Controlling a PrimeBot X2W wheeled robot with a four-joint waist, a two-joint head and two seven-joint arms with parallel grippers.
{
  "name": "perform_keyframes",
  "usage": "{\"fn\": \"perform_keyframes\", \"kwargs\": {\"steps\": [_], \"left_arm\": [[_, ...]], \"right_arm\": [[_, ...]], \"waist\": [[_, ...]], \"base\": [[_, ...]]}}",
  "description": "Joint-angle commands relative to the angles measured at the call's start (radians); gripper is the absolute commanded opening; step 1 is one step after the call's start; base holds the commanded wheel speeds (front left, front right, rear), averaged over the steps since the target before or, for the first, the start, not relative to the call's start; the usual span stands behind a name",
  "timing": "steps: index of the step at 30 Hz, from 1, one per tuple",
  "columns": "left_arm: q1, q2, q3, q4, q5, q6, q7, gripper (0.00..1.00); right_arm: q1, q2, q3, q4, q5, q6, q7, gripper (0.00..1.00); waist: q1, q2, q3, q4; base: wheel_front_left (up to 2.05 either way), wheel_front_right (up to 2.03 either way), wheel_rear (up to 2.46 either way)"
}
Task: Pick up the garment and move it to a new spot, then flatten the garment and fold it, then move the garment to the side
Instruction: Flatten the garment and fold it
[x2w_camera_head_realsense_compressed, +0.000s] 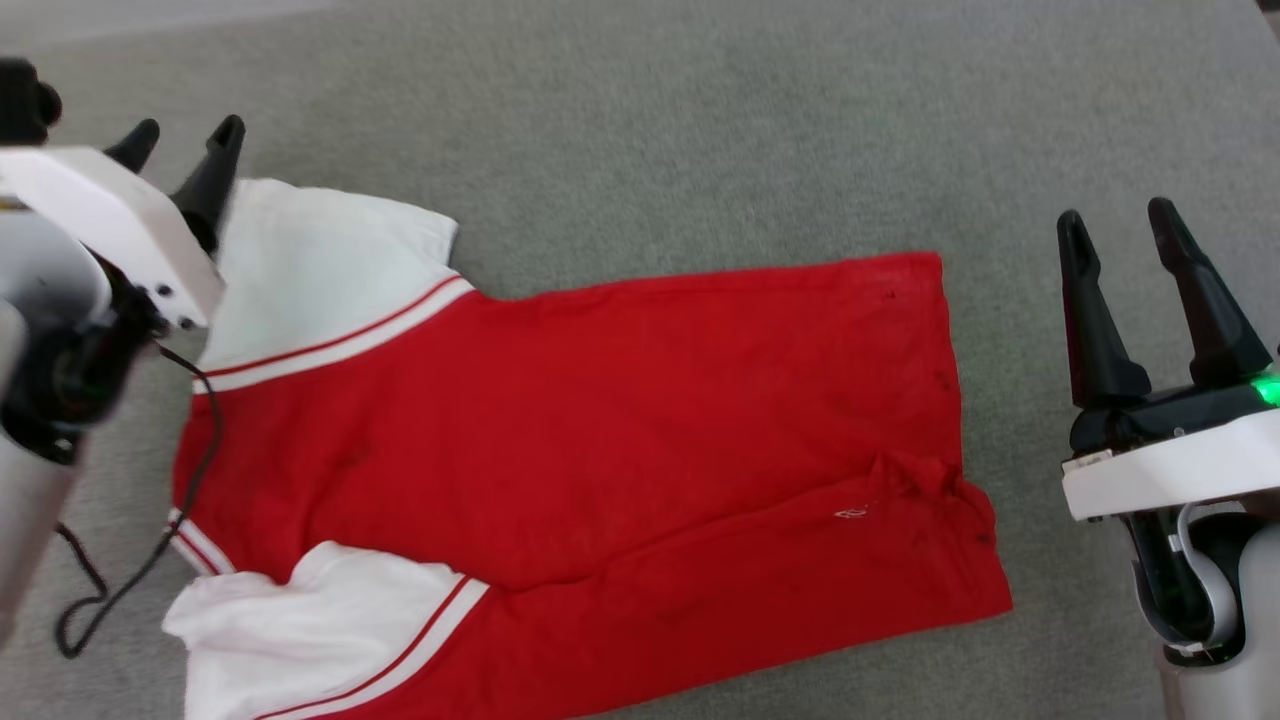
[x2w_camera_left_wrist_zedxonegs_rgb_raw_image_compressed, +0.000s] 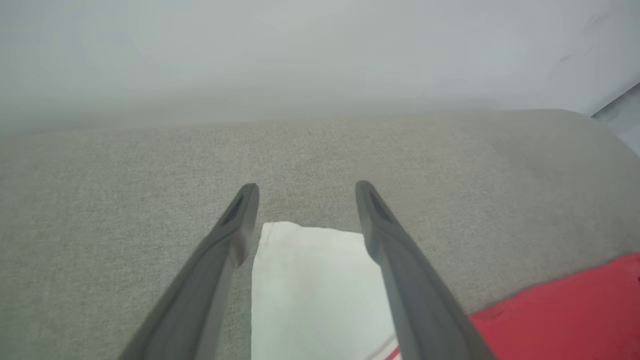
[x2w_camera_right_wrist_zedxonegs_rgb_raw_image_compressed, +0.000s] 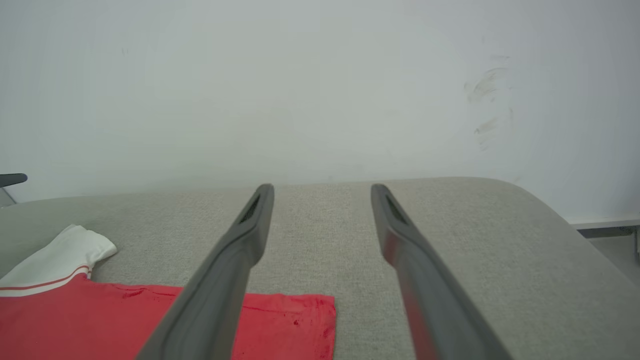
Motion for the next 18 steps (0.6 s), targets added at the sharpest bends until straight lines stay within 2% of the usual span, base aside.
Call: {"fn": "perform_keyframes", "kwargs": {"steps": [1, 4, 7, 11, 14, 15, 16, 17, 18], "left_arm": [[-0.049, 0.023, -0.016, 0.026, -0.004, -0.021, 0.066, 1.0], [-0.133, 0.066, -0.05, 0.071, -0.012, -0.05, 0.225, 1.0], [-0.196, 0.101, -0.078, 0.114, -0.024, -0.058, 0.376, 1.0], [-0.232, 0.123, -0.101, 0.159, -0.06, -0.048, 0.537, 1.0], [-0.207, 0.113, -0.124, 0.197, -0.101, -0.023, 0.649, 1.0], [-0.199, 0.106, -0.133, 0.206, -0.11, -0.014, 0.682, 0.69], [-0.191, 0.099, -0.138, 0.212, -0.117, -0.003, 0.697, 0.42], [-0.188, 0.088, -0.139, 0.215, -0.124, 0.005, 0.704, 0.0], [-0.183, 0.077, -0.141, 0.219, -0.128, 0.015, 0.708, 0.0]], "right_arm": [[-0.022, 0.008, 0.003, -0.005, 0.002, 0.0, -0.006, 1.0], [-0.038, 0.015, 0.009, -0.002, -0.003, 0.0, -0.005, 1.0], [-0.051, 0.02, 0.018, 0.002, -0.004, 0.0, -0.012, 1.0], [-0.055, 0.031, 0.023, 0.022, 0.008, 0.0, -0.01, 1.0], [-0.055, 0.033, 0.023, 0.039, 0.021, 0.0, -0.015, 1.0], [-0.056, 0.035, 0.022, 0.045, 0.028, 0.0, -0.016, 1.0], [-0.058, 0.036, 0.024, 0.05, 0.035, 0.0, -0.015, 1.0], [-0.059, 0.035, 0.024, 0.056, 0.041, 0.0, -0.009, 1.0], [-0.062, 0.035, 0.027, 0.061, 0.053, 0.0, -0.003, 1.0]], "waist": [[-0.0002, 0.0, 0.084, -0.046], [-0.0002, 0.0, 0.128, -0.07], [-0.0002, 0.0, 0.162, -0.094], [-0.0002, 0.0, 0.194, -0.123], [-0.0002, 0.0, 0.207, -0.134], [-0.0002, 0.0, 0.209, -0.136], [-0.0002, 0.0, 0.211, -0.138], [-0.0002, 0.0, 0.212, -0.139], [-0.0002, 0.0, 0.212, -0.139]], "base": [[0.0, 0.0, 0.0], [0.0, 0.0, 0.0], [0.0, 0.0, 0.0], [0.0, 0.0, 0.0], [0.0, 0.0, 0.0], [0.0, 0.0, 0.0], [0.0, 0.0, 0.0], [0.0, 0.0, 0.0], [0.0, 0.0, 0.0]]}}
